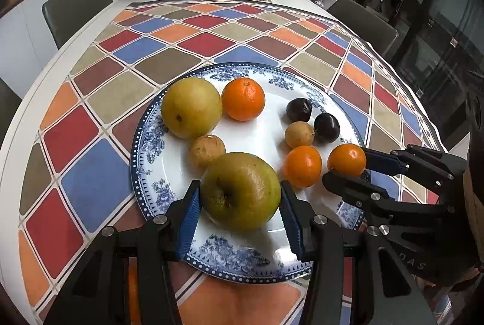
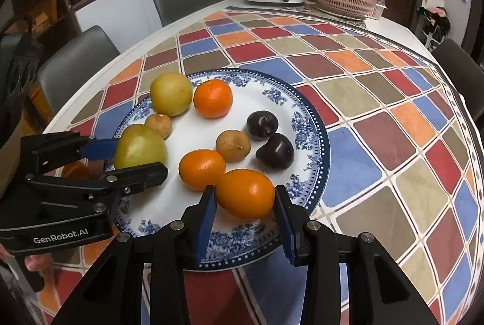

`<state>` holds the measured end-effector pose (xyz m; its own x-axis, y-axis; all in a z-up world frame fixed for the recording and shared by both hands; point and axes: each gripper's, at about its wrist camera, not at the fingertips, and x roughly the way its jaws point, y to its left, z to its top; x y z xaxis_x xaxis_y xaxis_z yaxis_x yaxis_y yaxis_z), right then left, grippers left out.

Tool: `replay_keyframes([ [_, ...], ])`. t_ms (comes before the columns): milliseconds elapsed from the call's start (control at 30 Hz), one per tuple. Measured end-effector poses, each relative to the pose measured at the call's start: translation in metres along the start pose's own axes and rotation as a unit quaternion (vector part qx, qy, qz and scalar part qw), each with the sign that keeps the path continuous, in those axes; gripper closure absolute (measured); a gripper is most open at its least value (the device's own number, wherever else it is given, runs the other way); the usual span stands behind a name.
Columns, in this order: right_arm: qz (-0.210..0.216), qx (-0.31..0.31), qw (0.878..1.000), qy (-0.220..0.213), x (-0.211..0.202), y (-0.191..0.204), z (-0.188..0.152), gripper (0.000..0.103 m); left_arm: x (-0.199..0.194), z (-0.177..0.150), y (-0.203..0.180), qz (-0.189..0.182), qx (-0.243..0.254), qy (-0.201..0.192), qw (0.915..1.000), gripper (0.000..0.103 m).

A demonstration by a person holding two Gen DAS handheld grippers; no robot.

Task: Organize fruits
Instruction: 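Carry the pear onto the plate with the left tool while the right tool carries the mandarin, then open both tools to release the pear and mandarin, then withdraw toward the last mandarin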

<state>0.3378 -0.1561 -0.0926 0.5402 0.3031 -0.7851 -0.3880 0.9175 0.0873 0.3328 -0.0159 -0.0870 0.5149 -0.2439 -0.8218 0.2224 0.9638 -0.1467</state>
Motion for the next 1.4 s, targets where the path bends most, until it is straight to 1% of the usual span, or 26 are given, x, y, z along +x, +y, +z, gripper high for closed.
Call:
replay_keyframes([
  [167, 0.002, 0.002, 1.000, 0.003, 0.000, 0.001, 0.001, 0.064, -0.001, 0.003, -0.001, -0.005, 0.001, 0.004, 1.0000, 0.053],
  [200, 0.003, 0.003, 1.000, 0.004, 0.000, 0.001, 0.001, 0.063, -0.004, 0.003, -0.001, -0.006, 0.002, -0.001, 1.0000, 0.052],
  [233, 0.004, 0.004, 1.000, 0.005, 0.000, 0.000, 0.001, 0.063, -0.007, 0.004, -0.002, -0.004, 0.003, -0.003, 1.0000, 0.048],
  [267, 0.005, 0.006, 1.000, 0.004, -0.001, 0.000, 0.001, 0.060, -0.012, 0.005, -0.003, 0.000, 0.005, -0.009, 1.0000, 0.046],
  [300, 0.003, 0.007, 1.000, 0.000, -0.004, 0.001, 0.001, 0.054, -0.016, 0.005, -0.003, 0.004, 0.005, -0.015, 0.9999, 0.045],
  [333, 0.002, 0.007, 1.000, -0.006, -0.007, 0.001, 0.001, 0.052, -0.022, 0.005, -0.003, 0.005, 0.005, -0.022, 0.9997, 0.045],
  [500, 0.001, 0.009, 1.000, -0.023, -0.024, 0.006, 0.001, 0.052, -0.052, 0.002, -0.002, 0.014, 0.004, -0.053, 0.9985, 0.045],
  [633, -0.006, 0.006, 0.999, -0.036, -0.041, 0.014, -0.001, 0.052, -0.076, -0.003, -0.004, 0.022, 0.008, -0.078, 0.9967, 0.042],
  [733, -0.002, 0.006, 0.999, -0.046, -0.055, 0.022, -0.002, 0.052, -0.094, -0.008, -0.004, 0.032, 0.006, -0.093, 0.9951, 0.041],
  [833, -0.001, 0.002, 0.998, -0.058, -0.070, 0.032, -0.003, 0.052, -0.110, -0.014, -0.001, 0.032, 0.000, -0.104, 0.9941, 0.039],
  [900, 0.000, -0.002, 0.998, -0.066, -0.079, 0.038, -0.004, 0.052, -0.121, -0.020, 0.001, 0.037, -0.004, -0.113, 0.9929, 0.039],
  [1067, 0.010, -0.007, 0.997, -0.082, -0.098, 0.057, -0.008, 0.052, -0.145, -0.036, 0.008, 0.038, -0.019, -0.130, 0.9906, 0.039],
  [1233, 0.017, -0.011, 0.995, -0.094, -0.113, 0.076, -0.011, 0.052, -0.163, -0.054, 0.015, 0.046, -0.027, -0.140, 0.9886, 0.038],
  [1400, 0.027, -0.024, 0.994, -0.099, -0.118, 0.096, -0.014, 0.052, -0.177, -0.075, 0.028, 0.061, -0.042, -0.145, 0.9867, 0.038],
])
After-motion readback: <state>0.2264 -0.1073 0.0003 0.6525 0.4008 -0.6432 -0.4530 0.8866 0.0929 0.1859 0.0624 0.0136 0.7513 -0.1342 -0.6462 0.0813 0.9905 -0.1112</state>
